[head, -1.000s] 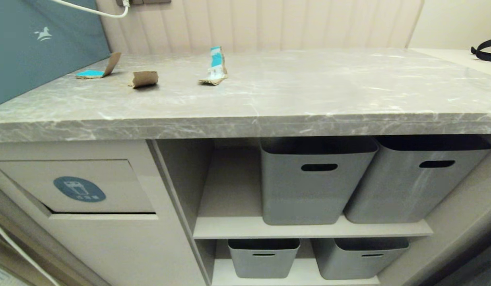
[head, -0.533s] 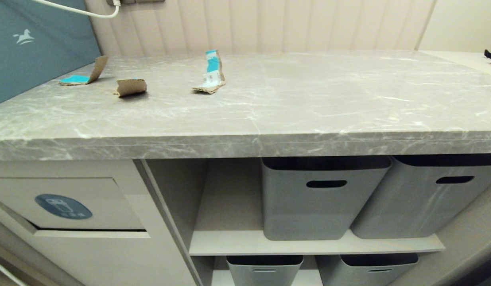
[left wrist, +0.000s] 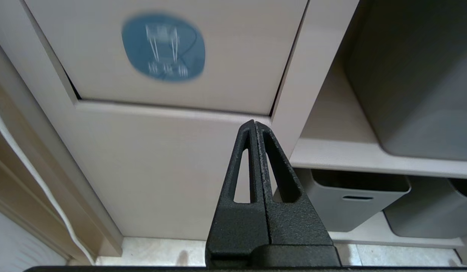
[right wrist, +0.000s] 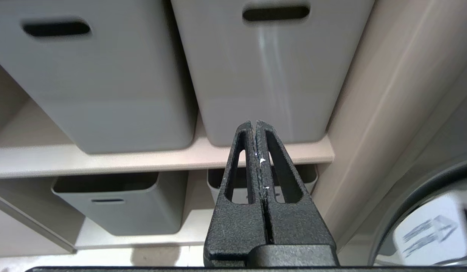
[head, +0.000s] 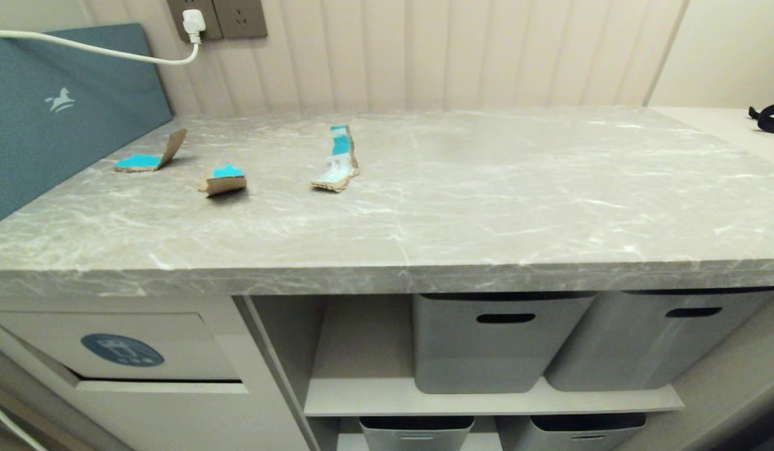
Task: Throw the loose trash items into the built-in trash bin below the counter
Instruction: Pick up the garbage
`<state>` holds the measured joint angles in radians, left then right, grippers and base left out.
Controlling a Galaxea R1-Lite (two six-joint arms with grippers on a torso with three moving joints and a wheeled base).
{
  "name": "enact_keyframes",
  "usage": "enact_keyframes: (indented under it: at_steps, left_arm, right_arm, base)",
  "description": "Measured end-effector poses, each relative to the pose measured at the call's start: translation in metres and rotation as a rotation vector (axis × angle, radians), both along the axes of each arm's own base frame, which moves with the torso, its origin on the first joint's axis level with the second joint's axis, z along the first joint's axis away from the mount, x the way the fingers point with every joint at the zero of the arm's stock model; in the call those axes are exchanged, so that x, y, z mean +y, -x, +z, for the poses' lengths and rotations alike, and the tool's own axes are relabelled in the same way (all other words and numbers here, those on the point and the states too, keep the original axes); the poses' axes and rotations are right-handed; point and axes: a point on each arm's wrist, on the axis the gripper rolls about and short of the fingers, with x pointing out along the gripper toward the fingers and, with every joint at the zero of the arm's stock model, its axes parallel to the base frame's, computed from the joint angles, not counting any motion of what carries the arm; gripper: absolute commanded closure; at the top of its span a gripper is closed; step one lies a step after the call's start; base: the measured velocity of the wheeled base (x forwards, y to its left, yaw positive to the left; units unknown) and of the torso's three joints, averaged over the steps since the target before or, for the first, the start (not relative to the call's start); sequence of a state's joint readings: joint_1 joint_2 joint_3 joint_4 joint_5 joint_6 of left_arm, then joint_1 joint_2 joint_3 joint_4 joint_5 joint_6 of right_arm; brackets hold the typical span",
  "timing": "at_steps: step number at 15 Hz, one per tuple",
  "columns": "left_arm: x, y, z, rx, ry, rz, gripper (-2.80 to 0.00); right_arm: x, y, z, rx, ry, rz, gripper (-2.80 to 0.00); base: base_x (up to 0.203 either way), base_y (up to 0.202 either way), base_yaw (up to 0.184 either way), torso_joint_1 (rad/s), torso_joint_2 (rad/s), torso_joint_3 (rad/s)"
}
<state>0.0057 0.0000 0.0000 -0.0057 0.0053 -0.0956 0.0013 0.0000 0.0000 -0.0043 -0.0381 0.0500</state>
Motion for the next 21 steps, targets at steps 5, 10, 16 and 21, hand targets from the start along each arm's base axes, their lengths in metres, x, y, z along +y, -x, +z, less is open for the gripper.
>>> enact_keyframes:
  at_steps: [5, 10, 16, 21]
  left_arm:
    - [0.0, 0.0, 0.0, 0.0, 0.0, 0.0, 0.0]
    - [0.0, 0.0, 0.0, 0.0, 0.0, 0.0, 0.0]
    - [0.0, 0.0, 0.0, 0.0, -0.002, 0.0, 0.0]
    - [0.0, 0.0, 0.0, 0.0, -0.002, 0.0, 0.0]
  right_arm:
    - [0.0, 0.0, 0.0, 0.0, -0.002, -0.001, 0.0]
    - [-0.0001, 0.0, 0.0, 0.0, -0.004, -0.003, 0.0]
    - [-0.0001, 0.0, 0.0, 0.0, -0.005, -0.003, 0.0]
    - [-0.0001, 0.0, 0.0, 0.0, -0.005, -0.003, 0.0]
  base:
    - [0.0, 0.0, 0.0, 0.191, -0.47, -0.281]
    - [0.0, 0.0, 0.0, 0.219, -0.5, -0.283]
    - [0.0, 0.0, 0.0, 0.239, -0.53, -0.287]
    - [0.0, 0.0, 0.0, 0.265, -0.57, -0.305]
